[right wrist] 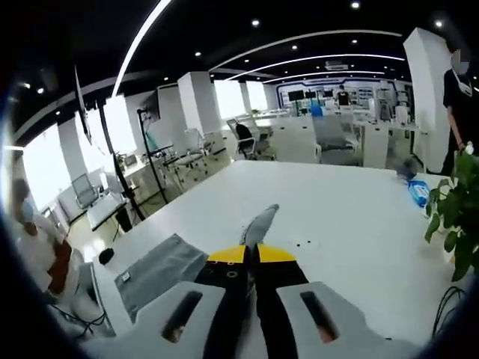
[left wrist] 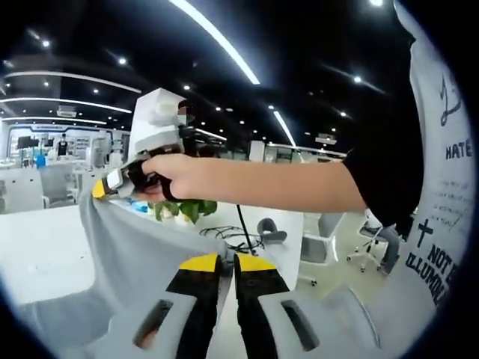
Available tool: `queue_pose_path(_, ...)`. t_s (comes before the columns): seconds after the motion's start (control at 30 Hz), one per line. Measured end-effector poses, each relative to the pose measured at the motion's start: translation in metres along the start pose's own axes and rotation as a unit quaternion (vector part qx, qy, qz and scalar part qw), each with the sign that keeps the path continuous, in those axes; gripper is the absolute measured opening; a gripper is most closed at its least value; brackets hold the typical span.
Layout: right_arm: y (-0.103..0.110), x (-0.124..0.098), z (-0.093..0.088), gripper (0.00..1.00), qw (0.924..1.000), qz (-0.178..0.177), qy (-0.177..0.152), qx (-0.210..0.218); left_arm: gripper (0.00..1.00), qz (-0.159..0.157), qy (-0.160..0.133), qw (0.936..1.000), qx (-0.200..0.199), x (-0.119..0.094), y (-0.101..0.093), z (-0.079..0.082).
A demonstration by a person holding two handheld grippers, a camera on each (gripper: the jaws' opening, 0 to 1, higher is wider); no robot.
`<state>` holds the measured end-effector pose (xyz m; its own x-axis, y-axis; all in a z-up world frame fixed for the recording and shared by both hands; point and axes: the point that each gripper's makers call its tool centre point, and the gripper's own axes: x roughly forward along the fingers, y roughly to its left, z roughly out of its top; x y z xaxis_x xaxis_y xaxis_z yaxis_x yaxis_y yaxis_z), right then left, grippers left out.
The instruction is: Fold the towel on the table until its edges align and the towel forms a compact rectangular stack.
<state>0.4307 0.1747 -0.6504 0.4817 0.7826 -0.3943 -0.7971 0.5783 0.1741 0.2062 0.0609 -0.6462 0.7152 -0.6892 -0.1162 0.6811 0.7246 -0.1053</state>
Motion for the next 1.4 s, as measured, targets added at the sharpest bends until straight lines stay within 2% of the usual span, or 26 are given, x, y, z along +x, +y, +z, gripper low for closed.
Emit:
queue_pose_path(0.47,0.043,0.02,0.026,0.0,0.9992,0.031,-0.021,0.014,0.08,0.063,-0.018,0.9978,0.01,-0.054,0.025,0.016)
queue_pose_path(0.63,0.064,0.033,0.032,0.0,0.9988,0.044,-0.018,0.012,0.08,0.086,-0.021,0.9959,0.016,-0.075,0.034,0.02)
queue_pose_path(0.9,0.107,0.05,0.047,0.0,0.9968,0.073,-0.028,0.014,0.08,0.128,-0.027,0.9914,0.01,-0.114,0.049,0.022)
queue_pose_path(1.2,0.137,0.065,0.061,0.0,0.9954,0.088,-0.037,0.014,0.08,0.17,-0.043,0.9844,0.011,-0.153,0.07,0.03)
queue_pose_path(1.4,0.155,0.079,0.062,0.0,0.9943,0.098,-0.038,0.013,0.08,0.193,-0.049,0.98,0.003,-0.173,0.078,0.03)
